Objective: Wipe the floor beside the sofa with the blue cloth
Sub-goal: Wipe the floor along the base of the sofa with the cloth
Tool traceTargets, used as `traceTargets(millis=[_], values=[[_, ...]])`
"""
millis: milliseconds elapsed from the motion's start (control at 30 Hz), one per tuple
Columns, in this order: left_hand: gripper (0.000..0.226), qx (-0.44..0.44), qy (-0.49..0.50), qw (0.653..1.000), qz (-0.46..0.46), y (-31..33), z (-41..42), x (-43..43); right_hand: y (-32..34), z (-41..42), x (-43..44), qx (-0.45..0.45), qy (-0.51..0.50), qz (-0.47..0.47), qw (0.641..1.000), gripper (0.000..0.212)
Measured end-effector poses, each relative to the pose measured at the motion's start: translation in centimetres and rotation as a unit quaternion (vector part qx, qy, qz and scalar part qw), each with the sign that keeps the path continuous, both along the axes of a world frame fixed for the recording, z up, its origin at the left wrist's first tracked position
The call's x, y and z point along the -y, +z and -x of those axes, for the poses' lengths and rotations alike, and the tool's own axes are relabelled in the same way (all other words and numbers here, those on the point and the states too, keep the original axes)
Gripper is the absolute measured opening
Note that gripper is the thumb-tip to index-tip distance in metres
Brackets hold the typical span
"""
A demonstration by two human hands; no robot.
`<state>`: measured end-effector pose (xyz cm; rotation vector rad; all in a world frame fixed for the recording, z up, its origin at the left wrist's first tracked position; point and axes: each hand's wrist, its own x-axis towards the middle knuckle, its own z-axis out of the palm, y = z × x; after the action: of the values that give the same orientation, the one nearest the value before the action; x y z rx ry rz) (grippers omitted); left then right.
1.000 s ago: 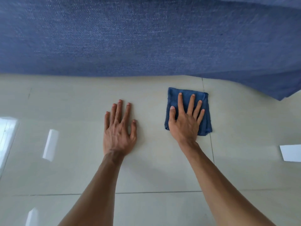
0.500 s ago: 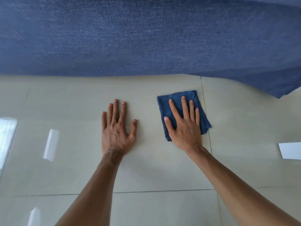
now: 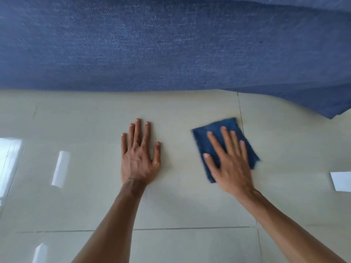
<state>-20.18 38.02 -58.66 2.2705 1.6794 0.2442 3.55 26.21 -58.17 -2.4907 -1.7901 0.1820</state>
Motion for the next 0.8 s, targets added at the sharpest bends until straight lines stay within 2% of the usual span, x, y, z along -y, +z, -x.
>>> traceTargets(millis=[67, 133, 167, 200, 300, 367, 400, 467, 533, 567, 600, 667, 733, 800], values=[[0.068, 0.003, 0.002, 1.0, -0.006, -0.1, -0.1, 0.0, 0.3, -1.7, -0.5, 0.001, -0.111, -0.006, 0.994, 0.065], [0.067, 0.002, 0.002, 1.0, -0.009, -0.3, 0.0, -0.1, -0.2, 0.0, -4.2, -0.015, -0.218, -0.013, 0.976, 0.066], [0.067, 0.0, 0.001, 1.0, -0.01, -0.4, 0.1, -0.1, -0.1, 1.8, -6.2, -0.031, -0.235, -0.016, 0.971, 0.067], [0.067, -0.003, 0.001, 1.0, -0.011, -0.4, 0.1, 0.0, 0.0, 3.4, -7.6, -0.039, -0.213, -0.019, 0.976, 0.067], [0.067, -0.003, -0.001, 1.0, -0.005, -0.3, 0.0, -0.2, -0.5, 4.6, -6.1, -0.01, -0.011, -0.021, 1.0, 0.064], [0.069, 0.004, -0.014, 1.0, 0.01, 0.1, 0.3, -0.3, -0.3, 2.4, -2.2, 0.001, 0.041, -0.015, 0.999, 0.064], [0.07, 0.011, -0.025, 0.999, 0.018, 0.2, 0.7, -0.4, -0.2, 1.2, -0.9, -0.001, 0.012, -0.011, 1.0, 0.064], [0.072, 0.012, -0.045, 0.999, 0.018, 0.2, 2.0, -0.5, 0.1, -0.3, -1.4, -0.003, -0.117, -0.014, 0.993, 0.065], [0.074, -0.017, -0.035, 0.999, -0.002, -0.2, 3.2, -0.3, 0.0, 1.4, -5.2, -0.032, -0.239, -0.024, 0.97, 0.065], [0.075, -0.024, -0.017, 1.0, -0.011, -0.4, 3.5, -0.2, 0.0, 3.1, -7.4, -0.045, -0.258, -0.026, 0.965, 0.065], [0.075, -0.024, -0.002, 1.0, -0.018, -0.5, 3.5, -0.2, 0.0, 4.8, -9.1, -0.044, -0.233, -0.03, 0.971, 0.065], [0.073, -0.023, 0.002, 1.0, -0.015, -0.6, 3.3, -0.3, -0.2, 6.3, -10.0, -0.029, -0.099, -0.027, 0.994, 0.065], [0.072, -0.016, 0.002, 1.0, -0.015, -0.6, 3.4, -0.3, -0.4, 4.7, -7.9, -0.006, 0.027, -0.019, 0.999, 0.064], [0.071, -0.015, 0.017, 1.0, -0.016, -0.6, 3.5, -0.3, -0.4, 1.5, -5.3, 0.015, 0.04, -0.012, 0.999, 0.064]])
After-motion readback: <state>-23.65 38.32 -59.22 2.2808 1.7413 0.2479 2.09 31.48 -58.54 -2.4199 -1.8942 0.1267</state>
